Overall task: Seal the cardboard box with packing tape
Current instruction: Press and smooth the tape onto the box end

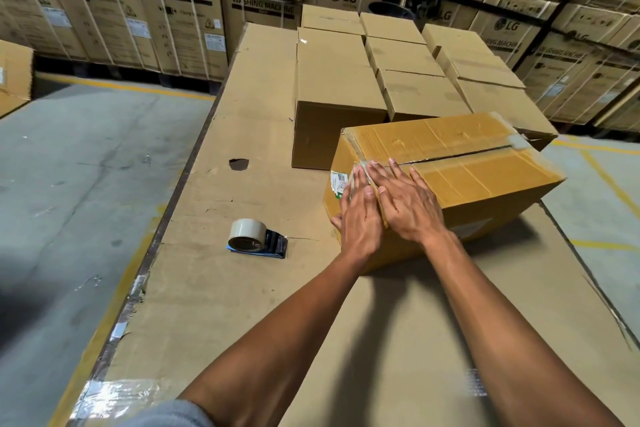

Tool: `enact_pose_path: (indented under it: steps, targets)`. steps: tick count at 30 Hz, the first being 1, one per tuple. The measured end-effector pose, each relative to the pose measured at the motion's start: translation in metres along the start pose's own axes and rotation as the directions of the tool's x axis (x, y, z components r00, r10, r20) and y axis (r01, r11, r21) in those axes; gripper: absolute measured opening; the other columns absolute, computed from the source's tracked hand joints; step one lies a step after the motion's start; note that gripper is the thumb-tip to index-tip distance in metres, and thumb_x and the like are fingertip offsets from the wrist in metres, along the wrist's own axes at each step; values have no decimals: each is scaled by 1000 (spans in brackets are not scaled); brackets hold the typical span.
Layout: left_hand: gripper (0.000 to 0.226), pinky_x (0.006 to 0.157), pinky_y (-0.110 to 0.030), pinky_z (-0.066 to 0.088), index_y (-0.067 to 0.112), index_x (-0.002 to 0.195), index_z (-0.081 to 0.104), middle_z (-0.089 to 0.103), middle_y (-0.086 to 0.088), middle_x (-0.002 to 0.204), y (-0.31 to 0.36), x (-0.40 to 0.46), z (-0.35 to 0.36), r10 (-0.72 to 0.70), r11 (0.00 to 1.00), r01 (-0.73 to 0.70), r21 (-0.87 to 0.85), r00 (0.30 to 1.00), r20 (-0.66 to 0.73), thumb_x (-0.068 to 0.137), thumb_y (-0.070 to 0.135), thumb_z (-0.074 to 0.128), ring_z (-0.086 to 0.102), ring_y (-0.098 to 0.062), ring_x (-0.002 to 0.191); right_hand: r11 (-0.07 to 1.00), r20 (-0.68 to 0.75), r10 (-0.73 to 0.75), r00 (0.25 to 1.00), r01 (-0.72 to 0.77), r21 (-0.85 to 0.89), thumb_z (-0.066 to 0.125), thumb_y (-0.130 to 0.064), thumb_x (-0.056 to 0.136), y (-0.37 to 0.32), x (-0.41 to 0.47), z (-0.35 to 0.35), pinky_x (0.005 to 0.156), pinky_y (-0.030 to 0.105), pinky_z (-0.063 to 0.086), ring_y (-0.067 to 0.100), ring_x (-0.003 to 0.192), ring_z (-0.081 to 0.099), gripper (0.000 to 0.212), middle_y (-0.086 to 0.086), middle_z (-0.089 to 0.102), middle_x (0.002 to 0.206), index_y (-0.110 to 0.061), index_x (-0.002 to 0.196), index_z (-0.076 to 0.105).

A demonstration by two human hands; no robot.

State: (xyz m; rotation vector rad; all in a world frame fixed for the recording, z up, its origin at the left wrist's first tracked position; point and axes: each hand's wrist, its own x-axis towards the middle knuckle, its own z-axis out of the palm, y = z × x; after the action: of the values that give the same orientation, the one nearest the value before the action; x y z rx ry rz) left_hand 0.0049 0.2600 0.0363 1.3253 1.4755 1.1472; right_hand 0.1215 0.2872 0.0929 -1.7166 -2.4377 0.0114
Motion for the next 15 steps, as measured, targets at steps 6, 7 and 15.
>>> enact_pose_path:
  steps: [6, 7, 15]
  targets:
    - [68, 121, -72, 1, 57, 167, 0, 14, 25, 178, -19, -7, -1, -107, 991, 100, 89, 991, 84, 103, 77, -4, 3, -15, 168, 992, -46, 124, 991, -123, 22, 12, -46, 102, -9, 2, 2, 133, 51, 15, 21, 162, 23, 69, -9, 37, 168, -26, 162, 40]
    - [72, 122, -71, 1, 54, 169, 1, 17, 22, 179, -26, -9, -3, -128, 986, 117, 117, 987, 95, 101, 78, -6, 1, -16, 169, 991, -51, 133, 990, -132, 20, 11, -47, 101, -9, 1, 3, 133, 50, 15, 22, 162, 23, 71, -7, 37, 168, -24, 161, 40]
    - [64, 117, -58, 12, 65, 163, 1, 7, 35, 176, -15, -12, -2, 75, 991, -79, 111, 997, 33, 102, 81, 0, 8, -5, 165, 998, -100, 57, 993, -57, 4, 18, -41, 106, -5, -5, 6, 130, 50, 26, 18, 157, 36, 60, -5, 44, 163, -29, 160, 42]
